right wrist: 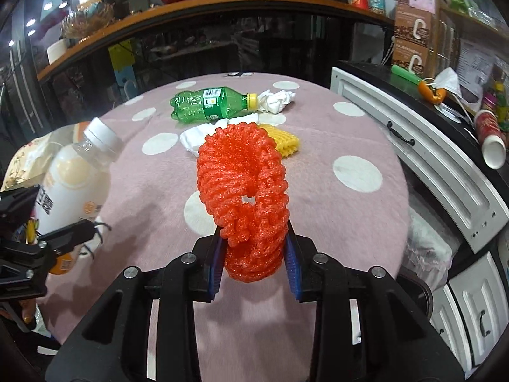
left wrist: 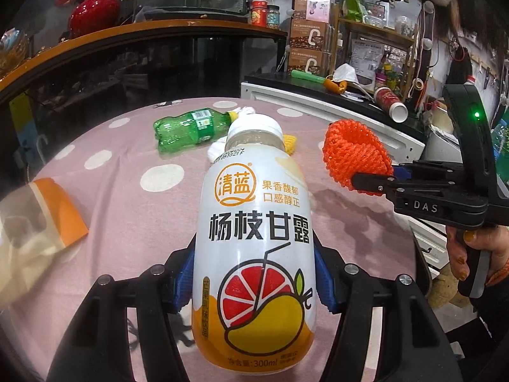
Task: Collect trash
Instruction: 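Carry the orange net into the bin and open the right tool while the left tool carries the bottle, then lower the drink bottle into the black bin and open the left tool, then move both tools back over the table, then grasp the yellow foam net with the right tool, then grasp the white tissue with the left tool while the right tool lifts the yellow net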
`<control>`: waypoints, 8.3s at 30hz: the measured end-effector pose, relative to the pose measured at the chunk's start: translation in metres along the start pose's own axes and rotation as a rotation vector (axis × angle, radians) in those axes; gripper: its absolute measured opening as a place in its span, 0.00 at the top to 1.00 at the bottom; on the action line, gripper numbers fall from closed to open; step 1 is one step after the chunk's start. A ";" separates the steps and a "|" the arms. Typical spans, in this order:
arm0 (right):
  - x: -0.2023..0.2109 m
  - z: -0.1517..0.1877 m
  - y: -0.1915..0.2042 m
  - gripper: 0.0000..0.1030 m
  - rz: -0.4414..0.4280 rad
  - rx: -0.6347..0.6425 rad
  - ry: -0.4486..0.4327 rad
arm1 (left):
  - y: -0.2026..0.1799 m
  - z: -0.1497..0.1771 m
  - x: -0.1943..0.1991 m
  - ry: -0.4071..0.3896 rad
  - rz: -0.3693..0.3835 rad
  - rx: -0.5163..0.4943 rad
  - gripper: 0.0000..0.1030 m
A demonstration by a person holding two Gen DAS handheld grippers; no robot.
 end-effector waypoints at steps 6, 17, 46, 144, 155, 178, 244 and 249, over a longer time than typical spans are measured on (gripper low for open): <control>0.027 0.025 -0.004 0.68 0.008 -0.027 -0.021 | -0.030 0.013 0.008 -0.015 0.036 -0.019 0.41; 0.076 0.080 -0.028 0.68 0.056 -0.096 -0.035 | -0.091 0.036 0.012 0.000 0.129 -0.064 0.41; 0.005 0.225 -0.146 0.28 0.199 -0.446 0.248 | -0.208 0.078 -0.047 0.137 0.250 -0.242 0.41; 0.040 0.062 -0.056 0.10 0.042 -0.238 -0.013 | -0.015 0.006 -0.026 0.077 -0.187 -0.145 0.05; -0.019 -0.002 -0.014 0.10 -0.042 -0.083 0.037 | 0.039 -0.022 -0.051 0.117 -0.225 -0.064 0.05; -0.164 -0.099 -0.011 0.48 -0.057 0.169 0.181 | 0.059 -0.064 -0.107 0.171 -0.165 0.082 0.05; 0.075 0.071 -0.031 0.88 0.021 -0.101 -0.064 | -0.051 -0.010 0.002 -0.061 -0.032 0.022 0.93; 0.089 0.094 -0.047 0.88 0.057 -0.139 -0.051 | -0.079 0.002 0.006 -0.056 0.013 -0.013 0.93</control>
Point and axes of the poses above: each gripper's, at about its wrist camera, not at the fingertips, and x roughly against the way its jaws point, y to its left, z to its underside, the point moved 2 cm from there along -x, roughly the way its jaws point, and after that the axes turned 9 degrees about x, right-handed, at the moved point
